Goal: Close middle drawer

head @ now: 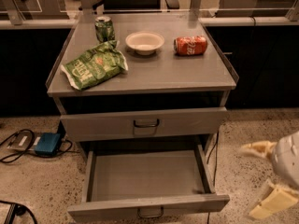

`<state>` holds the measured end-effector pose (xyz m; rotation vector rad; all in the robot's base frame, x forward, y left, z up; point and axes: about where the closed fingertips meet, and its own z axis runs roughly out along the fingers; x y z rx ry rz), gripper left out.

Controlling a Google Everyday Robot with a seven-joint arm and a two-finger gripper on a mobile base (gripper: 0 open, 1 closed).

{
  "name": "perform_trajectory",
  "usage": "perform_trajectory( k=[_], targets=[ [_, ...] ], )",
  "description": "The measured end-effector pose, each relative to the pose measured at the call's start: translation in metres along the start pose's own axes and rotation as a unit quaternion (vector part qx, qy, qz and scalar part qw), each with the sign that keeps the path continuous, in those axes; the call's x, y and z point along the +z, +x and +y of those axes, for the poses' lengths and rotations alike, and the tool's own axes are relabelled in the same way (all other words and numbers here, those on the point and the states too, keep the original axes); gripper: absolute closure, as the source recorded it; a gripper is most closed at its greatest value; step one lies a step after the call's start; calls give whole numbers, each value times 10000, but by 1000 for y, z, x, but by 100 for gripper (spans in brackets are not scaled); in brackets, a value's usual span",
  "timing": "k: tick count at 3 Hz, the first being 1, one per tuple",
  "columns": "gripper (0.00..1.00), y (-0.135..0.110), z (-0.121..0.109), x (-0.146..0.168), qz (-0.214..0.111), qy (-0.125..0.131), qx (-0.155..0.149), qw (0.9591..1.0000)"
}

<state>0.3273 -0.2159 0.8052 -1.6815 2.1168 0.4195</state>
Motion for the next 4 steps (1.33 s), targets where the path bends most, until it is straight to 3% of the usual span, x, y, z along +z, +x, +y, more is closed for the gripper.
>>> perform_trajectory(
  k=[1, 2, 3, 4],
  targets=[
    [48, 32, 16, 47, -154, -253, 143, 9995],
    [72, 45, 16, 81, -48, -255, 105, 9996],
    [100, 45, 14, 82, -43, -200, 105, 9997],
    [100, 45, 14, 82, -43, -201, 105, 9997]
  ],
)
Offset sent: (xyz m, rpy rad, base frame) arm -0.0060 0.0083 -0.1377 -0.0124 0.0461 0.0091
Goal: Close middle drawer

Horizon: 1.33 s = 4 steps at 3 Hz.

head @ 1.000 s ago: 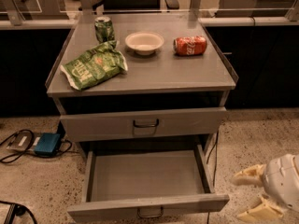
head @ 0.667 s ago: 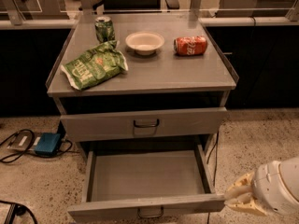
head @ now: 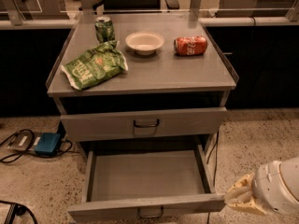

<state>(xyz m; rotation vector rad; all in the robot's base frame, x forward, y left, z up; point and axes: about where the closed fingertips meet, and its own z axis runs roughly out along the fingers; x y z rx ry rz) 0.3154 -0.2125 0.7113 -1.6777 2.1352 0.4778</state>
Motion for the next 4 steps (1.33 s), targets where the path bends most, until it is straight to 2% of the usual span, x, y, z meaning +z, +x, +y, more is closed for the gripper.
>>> perform_trajectory(
  k=[1, 2, 3, 4],
  targets=[
    [100, 26, 4, 75, 85, -413, 563, 9975],
    [100, 55, 4, 136, 61, -578, 1062, 9926],
    [100, 78, -5, 173, -150, -476, 1237, 9911],
    [100, 88, -18, 191, -458, -316, 1119, 9922]
  ],
)
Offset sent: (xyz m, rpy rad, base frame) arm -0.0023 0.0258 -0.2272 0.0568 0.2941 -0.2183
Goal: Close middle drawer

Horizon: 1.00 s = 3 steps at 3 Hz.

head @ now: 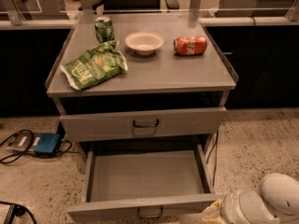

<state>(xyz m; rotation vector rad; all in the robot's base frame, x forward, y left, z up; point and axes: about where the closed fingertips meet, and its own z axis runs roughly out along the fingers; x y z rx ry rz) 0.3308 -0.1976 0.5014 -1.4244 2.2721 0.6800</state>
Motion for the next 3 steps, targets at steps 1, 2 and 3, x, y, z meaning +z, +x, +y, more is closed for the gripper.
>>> perform_trajectory(
  k=[1, 2, 3],
  targets=[
    [100, -9, 1, 42, -330, -141, -224, 9991],
    [100, -19, 5, 72, -379, -262, -433, 9980],
    [73, -19, 5, 74, -384, -259, -429, 9980]
  ],
)
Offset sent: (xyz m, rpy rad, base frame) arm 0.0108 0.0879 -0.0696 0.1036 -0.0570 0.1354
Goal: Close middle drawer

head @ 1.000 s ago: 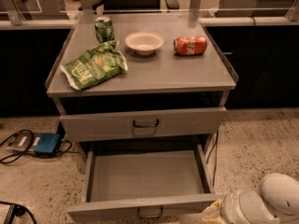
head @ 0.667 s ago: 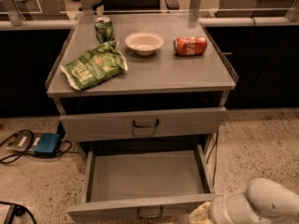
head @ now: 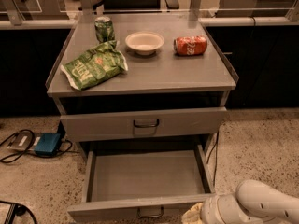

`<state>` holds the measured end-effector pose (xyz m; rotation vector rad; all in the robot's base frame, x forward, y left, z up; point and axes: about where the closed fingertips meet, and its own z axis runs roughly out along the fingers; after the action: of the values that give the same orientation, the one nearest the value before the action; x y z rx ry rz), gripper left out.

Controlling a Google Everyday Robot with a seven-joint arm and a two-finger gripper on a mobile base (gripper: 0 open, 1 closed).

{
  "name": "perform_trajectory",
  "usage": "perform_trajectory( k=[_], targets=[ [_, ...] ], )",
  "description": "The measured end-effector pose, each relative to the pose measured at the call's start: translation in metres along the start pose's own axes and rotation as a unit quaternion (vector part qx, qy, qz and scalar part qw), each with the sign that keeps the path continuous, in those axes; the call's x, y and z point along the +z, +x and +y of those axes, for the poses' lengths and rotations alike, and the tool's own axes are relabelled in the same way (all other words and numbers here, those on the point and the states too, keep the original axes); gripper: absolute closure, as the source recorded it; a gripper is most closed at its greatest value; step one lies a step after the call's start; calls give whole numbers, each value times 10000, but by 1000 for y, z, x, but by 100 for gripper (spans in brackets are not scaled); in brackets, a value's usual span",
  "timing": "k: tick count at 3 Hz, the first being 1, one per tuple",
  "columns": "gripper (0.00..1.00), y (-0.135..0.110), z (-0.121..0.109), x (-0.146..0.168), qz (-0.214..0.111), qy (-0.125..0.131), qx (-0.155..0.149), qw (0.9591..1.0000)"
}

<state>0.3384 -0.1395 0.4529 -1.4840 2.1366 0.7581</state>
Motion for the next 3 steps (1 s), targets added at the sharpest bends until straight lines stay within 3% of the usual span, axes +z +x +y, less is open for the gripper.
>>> perform_trajectory(
  k=[2, 3],
  targets=[
    [27, -2, 4, -1, -45, -18, -22, 10000],
    [4, -6, -17, 19, 2, -67, -69, 10000]
  ],
)
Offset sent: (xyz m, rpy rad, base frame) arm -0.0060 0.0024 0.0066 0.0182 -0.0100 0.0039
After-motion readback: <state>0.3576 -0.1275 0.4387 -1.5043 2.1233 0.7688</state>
